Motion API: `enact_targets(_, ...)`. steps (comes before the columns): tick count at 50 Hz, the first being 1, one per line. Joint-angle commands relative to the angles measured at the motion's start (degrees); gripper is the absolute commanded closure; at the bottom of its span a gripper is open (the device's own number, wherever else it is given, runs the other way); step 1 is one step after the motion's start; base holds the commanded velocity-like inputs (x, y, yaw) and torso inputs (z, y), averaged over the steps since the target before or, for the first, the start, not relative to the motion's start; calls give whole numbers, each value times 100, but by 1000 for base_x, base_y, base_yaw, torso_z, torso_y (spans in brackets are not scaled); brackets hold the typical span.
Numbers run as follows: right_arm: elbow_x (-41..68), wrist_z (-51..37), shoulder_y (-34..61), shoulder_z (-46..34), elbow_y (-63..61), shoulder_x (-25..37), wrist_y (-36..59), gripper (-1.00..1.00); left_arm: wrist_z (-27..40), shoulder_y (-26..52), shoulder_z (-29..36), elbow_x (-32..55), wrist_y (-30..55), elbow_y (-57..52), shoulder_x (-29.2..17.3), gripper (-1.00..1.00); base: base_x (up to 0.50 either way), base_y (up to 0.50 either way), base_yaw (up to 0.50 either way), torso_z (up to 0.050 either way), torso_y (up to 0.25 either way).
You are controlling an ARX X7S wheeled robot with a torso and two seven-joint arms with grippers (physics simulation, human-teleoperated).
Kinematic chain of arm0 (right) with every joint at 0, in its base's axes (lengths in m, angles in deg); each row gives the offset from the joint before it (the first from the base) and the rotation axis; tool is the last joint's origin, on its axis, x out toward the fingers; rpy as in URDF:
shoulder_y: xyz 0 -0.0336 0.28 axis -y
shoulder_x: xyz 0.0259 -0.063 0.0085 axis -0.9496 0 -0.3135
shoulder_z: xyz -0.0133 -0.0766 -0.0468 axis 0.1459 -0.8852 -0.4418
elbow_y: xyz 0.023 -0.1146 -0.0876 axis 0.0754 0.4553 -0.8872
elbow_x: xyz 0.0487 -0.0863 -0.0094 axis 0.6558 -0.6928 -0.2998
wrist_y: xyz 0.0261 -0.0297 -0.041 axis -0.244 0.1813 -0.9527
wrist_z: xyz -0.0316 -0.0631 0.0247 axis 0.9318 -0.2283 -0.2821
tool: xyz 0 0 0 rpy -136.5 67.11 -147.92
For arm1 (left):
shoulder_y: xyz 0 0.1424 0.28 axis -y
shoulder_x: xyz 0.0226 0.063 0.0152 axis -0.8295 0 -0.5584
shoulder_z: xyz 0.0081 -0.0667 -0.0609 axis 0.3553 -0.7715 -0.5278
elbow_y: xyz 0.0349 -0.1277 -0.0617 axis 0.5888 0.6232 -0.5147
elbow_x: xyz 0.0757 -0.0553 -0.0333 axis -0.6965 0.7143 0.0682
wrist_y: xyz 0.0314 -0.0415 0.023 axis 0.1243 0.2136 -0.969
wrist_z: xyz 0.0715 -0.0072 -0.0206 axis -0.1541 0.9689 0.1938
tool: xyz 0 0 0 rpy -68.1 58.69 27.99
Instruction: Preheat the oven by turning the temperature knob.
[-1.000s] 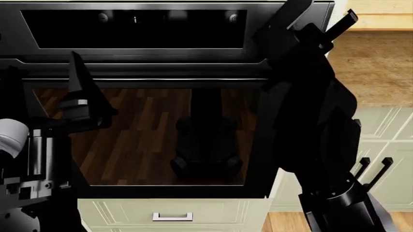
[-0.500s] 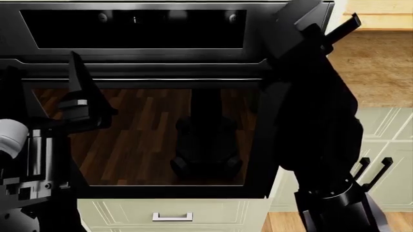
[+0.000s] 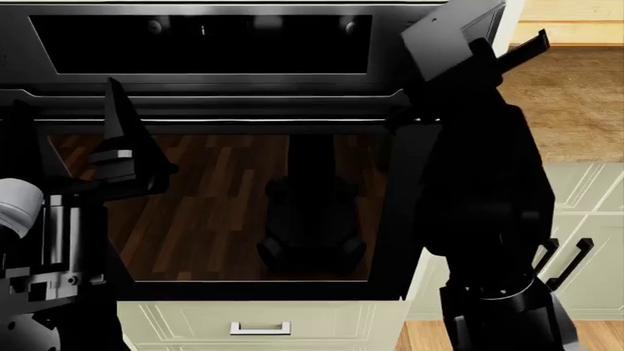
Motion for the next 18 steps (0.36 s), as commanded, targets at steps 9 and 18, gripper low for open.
enact_targets(9, 653, -21, -17, 168, -286, -199, 263, 100, 42, -14, -1, 43, 11, -49, -37, -100, 0, 0, 0, 0, 2)
enact_targets(18, 795, -99, -14, 273, -336, -240, 333, 100, 45, -3, 12, 48, 2, -18, -38, -100, 0, 0, 0, 0, 3)
